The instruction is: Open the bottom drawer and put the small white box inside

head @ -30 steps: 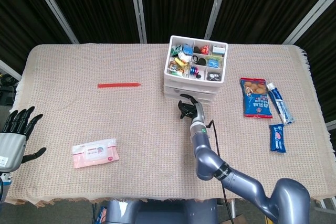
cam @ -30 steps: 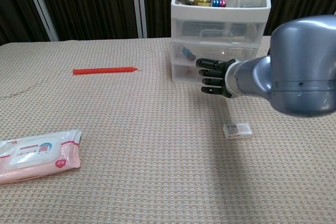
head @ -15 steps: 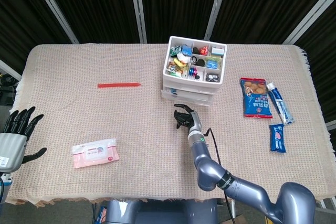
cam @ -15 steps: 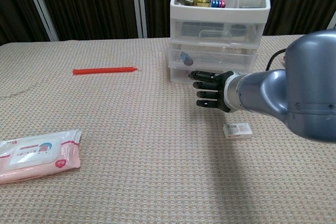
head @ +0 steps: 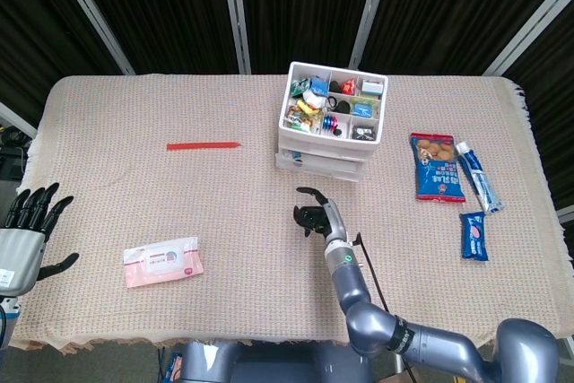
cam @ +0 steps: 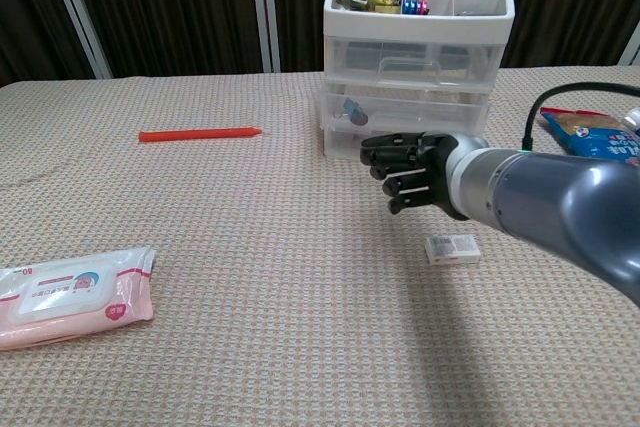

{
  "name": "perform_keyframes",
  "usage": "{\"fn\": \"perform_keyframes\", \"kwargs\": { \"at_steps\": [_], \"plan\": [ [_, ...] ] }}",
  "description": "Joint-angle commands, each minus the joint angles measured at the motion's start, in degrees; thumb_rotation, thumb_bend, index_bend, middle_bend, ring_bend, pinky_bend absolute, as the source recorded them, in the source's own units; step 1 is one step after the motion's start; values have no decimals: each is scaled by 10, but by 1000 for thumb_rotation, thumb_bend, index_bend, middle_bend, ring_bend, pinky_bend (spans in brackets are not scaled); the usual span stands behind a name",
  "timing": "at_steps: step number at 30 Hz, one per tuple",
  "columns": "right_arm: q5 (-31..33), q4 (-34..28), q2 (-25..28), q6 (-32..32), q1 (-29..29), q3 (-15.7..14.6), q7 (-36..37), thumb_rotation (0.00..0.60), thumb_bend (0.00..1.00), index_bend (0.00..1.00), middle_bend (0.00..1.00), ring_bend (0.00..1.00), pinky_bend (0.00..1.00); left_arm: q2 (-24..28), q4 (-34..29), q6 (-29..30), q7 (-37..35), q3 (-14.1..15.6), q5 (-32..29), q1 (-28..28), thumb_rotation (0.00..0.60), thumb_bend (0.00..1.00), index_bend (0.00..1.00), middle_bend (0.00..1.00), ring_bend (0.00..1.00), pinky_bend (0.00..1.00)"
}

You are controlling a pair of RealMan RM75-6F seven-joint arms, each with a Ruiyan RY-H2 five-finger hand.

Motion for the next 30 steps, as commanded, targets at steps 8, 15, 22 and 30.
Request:
{"fn": "perform_keyframes", "kwargs": {
  "at_steps": [8,15,22,30],
  "plan": [
    [-136,-57,89,126,8,-86,-205,600,405,172,787,780,744,-5,-2,4,16,1,3,2,600,113,137,0,0,0],
    [-130,-27,93,129,16,-79,-236,600,403,172,787,780,744,-5,-2,2,17,0,0,2,600,113,137,0,0,0],
    [-100,13,84,116,25,-64,-249,600,404,175,787,780,744,-5,-2,1,14,0,0,2,600,113,137,0,0,0],
    [-71,46,72,107,30,-52,-251,600,404,251,787,781,744,-4,-4,-2,14,1,-1,1,600,112,137,0,0,0]
  ]
}}
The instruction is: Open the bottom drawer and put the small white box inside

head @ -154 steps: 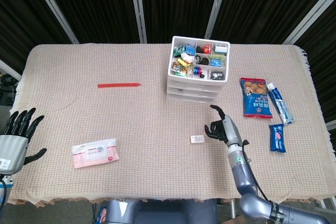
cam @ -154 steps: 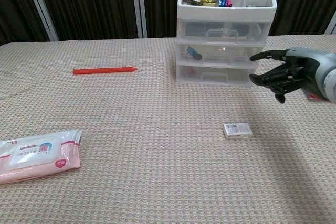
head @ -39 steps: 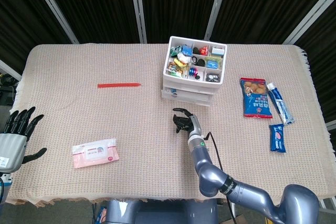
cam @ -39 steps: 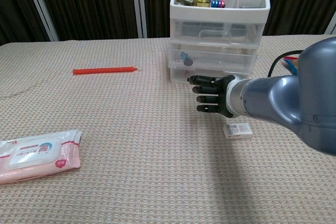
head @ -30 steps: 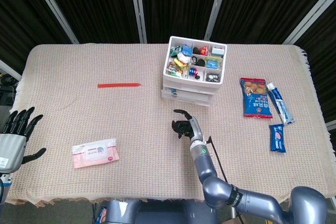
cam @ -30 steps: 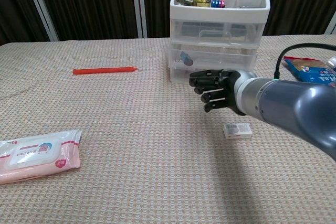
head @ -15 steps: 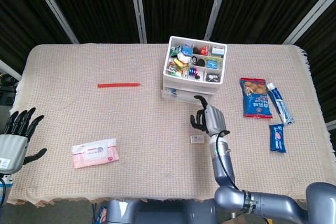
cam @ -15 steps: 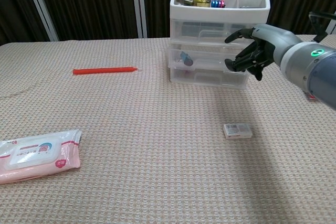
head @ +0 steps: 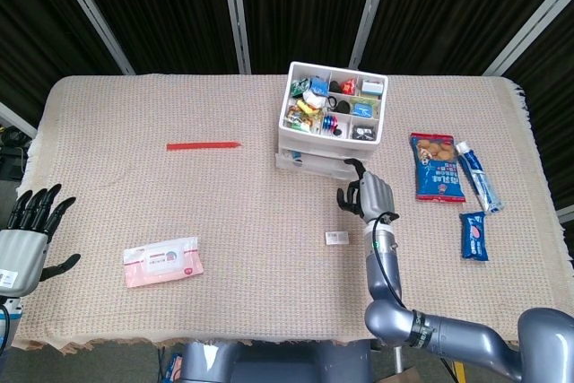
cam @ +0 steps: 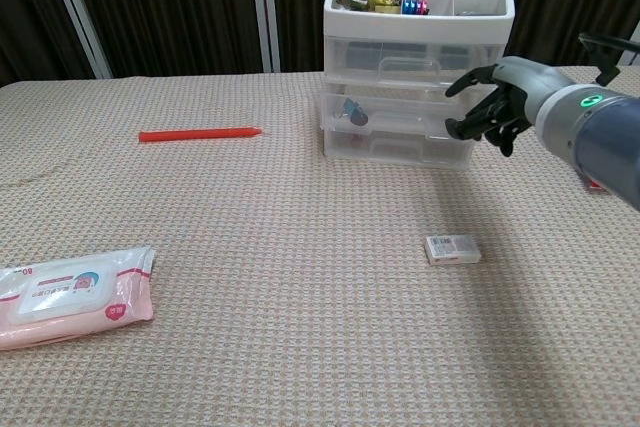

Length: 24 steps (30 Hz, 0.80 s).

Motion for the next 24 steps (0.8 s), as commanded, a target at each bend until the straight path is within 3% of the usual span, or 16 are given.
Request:
{"fn": "perform_keyframes", "kwargs": {
  "at_steps": [1,15,24],
  "plan": [
    [7,18,-8,-3,2,3,0,600,404,258,787,780,744,0,0,0,0,0,0,0,600,112,137,0,0,0],
    [10,53,-27,-8,3,9,8,600,406,463,788,785,744,1,-2,-2,-1,-1,-2,0,600,113,140,0,0,0],
    [1,7,-14,7,-22,0,18,600,407,479,788,785,744,0,-3,-3,0,0,-2,0,600,113,140,0,0,0]
  ]
}}
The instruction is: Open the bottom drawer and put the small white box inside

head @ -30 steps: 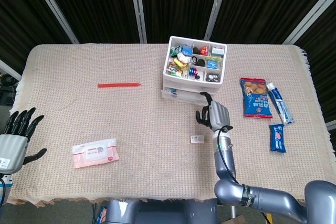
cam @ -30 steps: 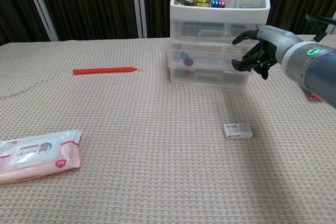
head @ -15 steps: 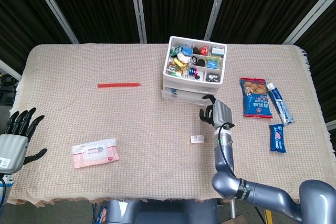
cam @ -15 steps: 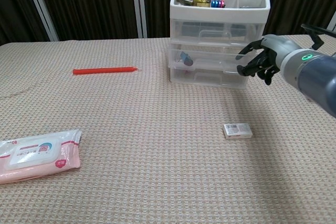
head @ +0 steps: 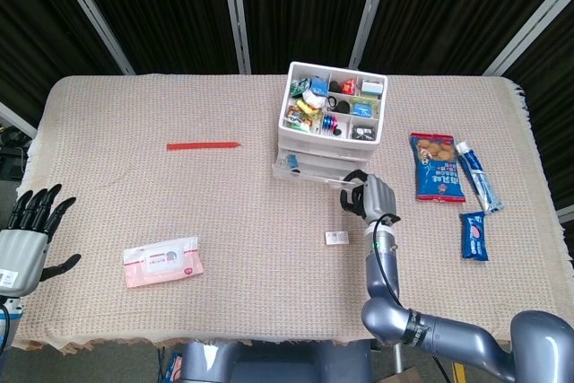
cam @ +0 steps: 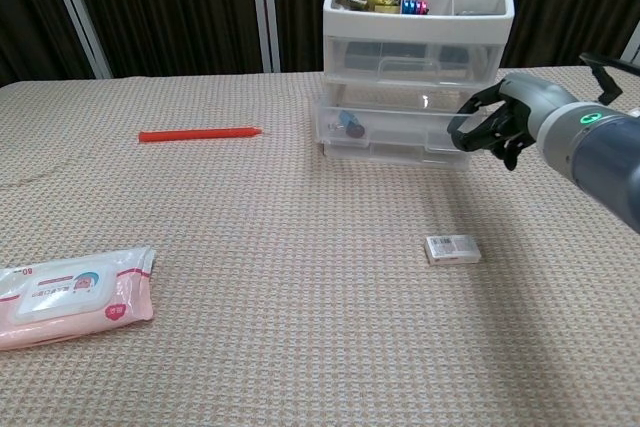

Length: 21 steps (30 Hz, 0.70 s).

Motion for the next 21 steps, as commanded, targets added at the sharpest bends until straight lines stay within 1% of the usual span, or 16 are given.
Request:
{"fn": "perform_keyframes", "kwargs": {
  "at_steps": [1,6,14,15,19,21],
  "plan": [
    [-3,-19,9,6,-12,-5,5,600,406,479,788,785,744,0,0,0,1,0,0,0,600,113,140,0,0,0],
    [-14,-51,21,11,-30,-20,10,600,407,479,788,785,744,-1,-1,0,4,0,0,0,600,114,142,0,0,0],
    [-32,-80,30,12,-47,-38,17,600,402,459,788,785,744,-2,-1,1,6,0,0,1,600,113,141,0,0,0],
    [-34,-83,30,12,-47,-40,17,600,393,438,788,785,744,-2,-1,1,6,0,0,1,600,112,141,0,0,0],
    [-36,-93,34,1,-51,-51,14,600,290,213,787,779,744,-2,0,2,6,0,0,1,600,113,142,0,0,0],
    [-38,-98,38,-5,-53,-53,14,600,244,144,787,778,744,-2,0,3,5,-1,1,1,600,113,142,0,0,0]
  ]
}}
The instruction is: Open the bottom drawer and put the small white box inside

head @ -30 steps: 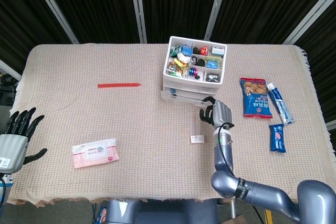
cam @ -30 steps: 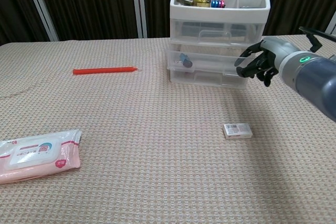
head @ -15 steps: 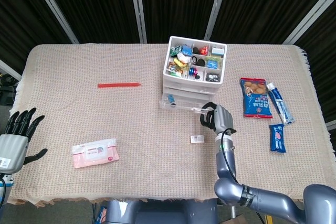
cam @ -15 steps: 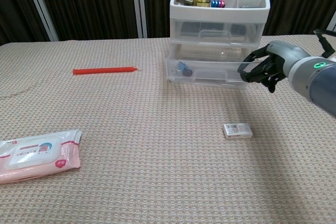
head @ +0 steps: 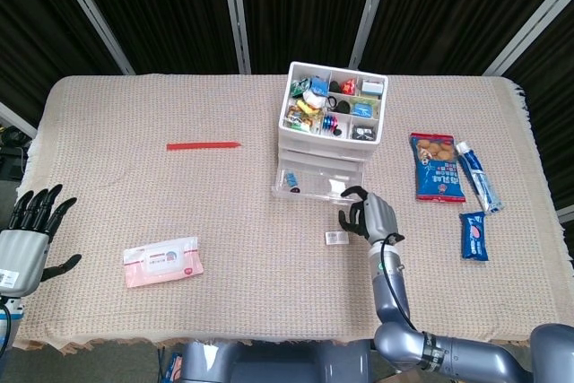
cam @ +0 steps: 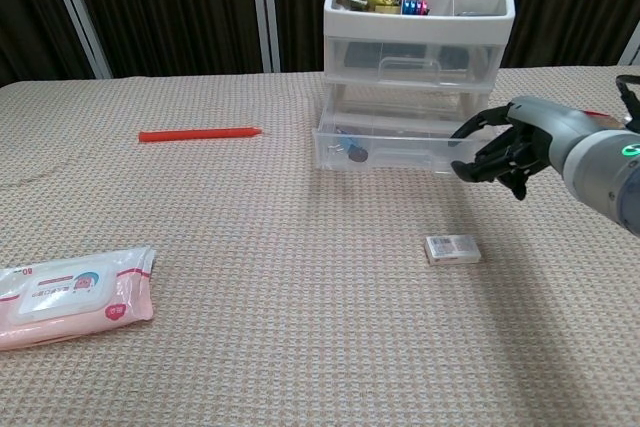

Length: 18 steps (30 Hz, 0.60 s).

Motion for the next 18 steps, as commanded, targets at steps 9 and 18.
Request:
{"fn": "perform_keyframes", "kwargs": {
  "at_steps": [9,18],
  "plan": [
    [-83,-59,35,13,-23,-36,6,600,203,132,787,779,744,0,1,1,-2,-1,1,0,600,114,142,0,0,0],
    [-223,-94,83,56,-79,-155,-18,600,131,185,787,781,744,-1,3,5,-2,0,5,1,600,112,143,0,0,0]
  ]
}}
